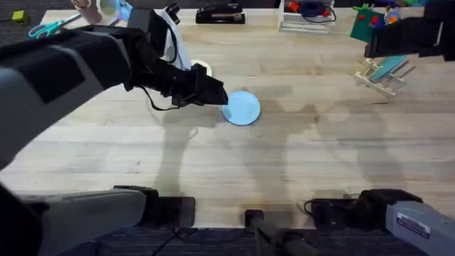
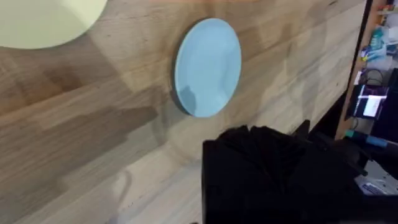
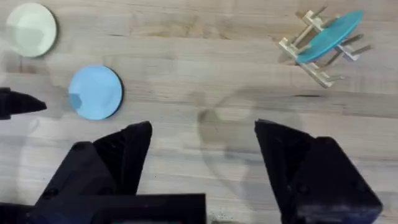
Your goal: Pick up the plates from the table one by one and place each into a slot on the dish rack.
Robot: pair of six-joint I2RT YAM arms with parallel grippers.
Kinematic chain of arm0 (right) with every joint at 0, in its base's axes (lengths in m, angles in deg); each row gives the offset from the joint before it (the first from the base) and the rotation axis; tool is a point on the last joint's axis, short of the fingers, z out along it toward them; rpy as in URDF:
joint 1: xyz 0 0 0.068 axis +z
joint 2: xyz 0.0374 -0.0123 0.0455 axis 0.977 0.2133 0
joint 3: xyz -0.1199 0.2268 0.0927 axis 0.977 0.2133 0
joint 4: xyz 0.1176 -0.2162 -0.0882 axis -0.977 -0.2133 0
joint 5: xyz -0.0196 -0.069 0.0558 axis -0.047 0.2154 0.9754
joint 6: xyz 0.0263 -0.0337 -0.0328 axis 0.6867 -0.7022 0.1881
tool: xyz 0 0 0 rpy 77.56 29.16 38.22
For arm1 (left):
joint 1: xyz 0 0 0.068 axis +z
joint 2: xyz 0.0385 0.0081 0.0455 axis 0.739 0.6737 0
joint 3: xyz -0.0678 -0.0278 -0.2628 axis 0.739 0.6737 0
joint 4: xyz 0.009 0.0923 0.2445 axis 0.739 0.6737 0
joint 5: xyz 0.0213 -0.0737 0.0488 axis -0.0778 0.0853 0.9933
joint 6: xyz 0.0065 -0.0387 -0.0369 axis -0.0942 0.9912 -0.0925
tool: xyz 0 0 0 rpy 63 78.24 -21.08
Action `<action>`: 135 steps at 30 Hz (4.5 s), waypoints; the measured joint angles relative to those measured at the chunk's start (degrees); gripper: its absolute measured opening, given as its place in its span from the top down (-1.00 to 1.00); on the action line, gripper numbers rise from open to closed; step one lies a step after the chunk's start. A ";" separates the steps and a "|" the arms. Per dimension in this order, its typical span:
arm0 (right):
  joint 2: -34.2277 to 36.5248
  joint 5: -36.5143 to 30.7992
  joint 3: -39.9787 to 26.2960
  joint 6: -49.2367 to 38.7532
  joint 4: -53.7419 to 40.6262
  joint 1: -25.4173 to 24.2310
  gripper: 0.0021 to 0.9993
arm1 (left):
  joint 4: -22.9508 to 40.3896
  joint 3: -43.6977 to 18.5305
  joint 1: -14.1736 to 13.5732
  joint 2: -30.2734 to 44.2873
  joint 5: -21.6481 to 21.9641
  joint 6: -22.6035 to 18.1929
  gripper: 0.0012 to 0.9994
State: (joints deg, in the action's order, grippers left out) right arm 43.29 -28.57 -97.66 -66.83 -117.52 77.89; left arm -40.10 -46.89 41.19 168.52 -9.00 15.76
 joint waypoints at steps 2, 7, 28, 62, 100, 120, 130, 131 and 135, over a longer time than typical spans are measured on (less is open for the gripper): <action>0.00 0.00 0.00 -0.01 0.00 0.00 -0.99 | -0.45 0.00 0.00 1.16 0.01 0.14 0.92; 0.00 0.00 0.00 0.00 0.00 0.00 -0.99 | -1.41 0.00 0.00 2.61 -0.02 0.27 0.92; 0.01 0.00 0.00 0.00 0.00 0.00 -0.99 | -10.44 -0.02 0.02 17.29 0.09 0.25 0.92; 18.05 11.64 -0.37 -0.85 3.74 0.12 -0.99 | -10.41 -0.33 0.22 19.19 -0.98 0.30 0.92; 39.71 20.79 15.34 16.26 38.15 24.17 -0.99 | -10.43 -0.33 0.22 19.21 -0.98 0.30 0.92; 40.15 20.79 15.40 20.92 39.04 24.24 -0.99 | -10.43 -0.33 0.22 19.19 -0.98 0.30 0.92; 40.15 20.79 15.41 21.10 39.12 24.26 -0.57 | -10.43 -0.33 0.22 19.22 -0.97 0.30 0.92; 40.15 20.79 15.41 21.09 39.14 24.26 -0.48 | -10.44 -0.33 0.22 19.20 -0.97 0.30 0.92; 40.15 20.79 15.41 21.31 39.17 24.26 0.05 | -10.43 -0.33 0.22 19.21 -0.98 0.30 0.92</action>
State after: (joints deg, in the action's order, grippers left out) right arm 83.44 -7.79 -82.26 -45.53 -78.36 102.15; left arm -50.53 -47.22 41.41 187.73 -9.98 16.05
